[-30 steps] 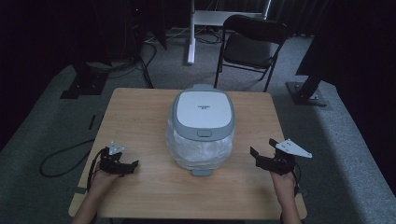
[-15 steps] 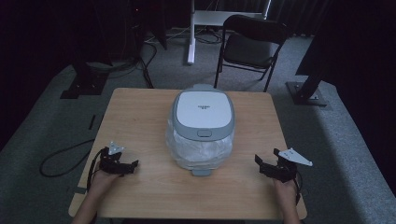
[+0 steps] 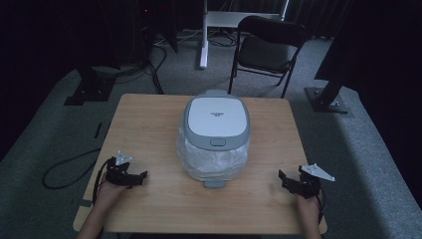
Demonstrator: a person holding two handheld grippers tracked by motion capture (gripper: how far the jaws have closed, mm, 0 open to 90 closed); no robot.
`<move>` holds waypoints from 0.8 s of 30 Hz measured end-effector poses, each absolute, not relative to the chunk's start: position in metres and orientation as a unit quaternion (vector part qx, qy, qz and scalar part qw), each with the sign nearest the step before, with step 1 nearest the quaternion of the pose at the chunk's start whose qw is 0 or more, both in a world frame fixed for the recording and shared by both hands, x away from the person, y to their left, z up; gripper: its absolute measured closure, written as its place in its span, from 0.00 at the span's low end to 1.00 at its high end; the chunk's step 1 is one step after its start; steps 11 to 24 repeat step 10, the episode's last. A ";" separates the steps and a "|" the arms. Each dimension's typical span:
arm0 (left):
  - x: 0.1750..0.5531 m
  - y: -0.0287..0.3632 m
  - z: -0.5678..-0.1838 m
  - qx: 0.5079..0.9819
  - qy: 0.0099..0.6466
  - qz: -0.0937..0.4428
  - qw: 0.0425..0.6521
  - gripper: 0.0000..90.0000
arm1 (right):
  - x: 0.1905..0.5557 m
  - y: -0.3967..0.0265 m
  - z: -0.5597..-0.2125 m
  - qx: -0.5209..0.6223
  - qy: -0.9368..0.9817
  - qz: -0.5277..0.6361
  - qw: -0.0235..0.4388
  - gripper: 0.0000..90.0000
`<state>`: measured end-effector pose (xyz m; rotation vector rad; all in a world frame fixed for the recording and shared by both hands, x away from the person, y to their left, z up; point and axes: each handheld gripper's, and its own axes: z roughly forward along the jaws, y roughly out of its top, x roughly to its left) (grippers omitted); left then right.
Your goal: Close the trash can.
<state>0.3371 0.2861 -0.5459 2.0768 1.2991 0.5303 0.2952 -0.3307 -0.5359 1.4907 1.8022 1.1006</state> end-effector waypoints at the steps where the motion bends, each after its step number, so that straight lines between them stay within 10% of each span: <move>1: 0.337 0.286 -0.546 0.787 0.492 0.201 0.313 0.04 | 0.295 -0.331 -0.538 0.558 0.669 0.407 0.273 0.13; 24: 0.337 0.286 -0.546 0.787 0.493 0.201 0.313 0.04 | 0.297 -0.326 -0.547 0.558 0.682 0.381 0.279 0.13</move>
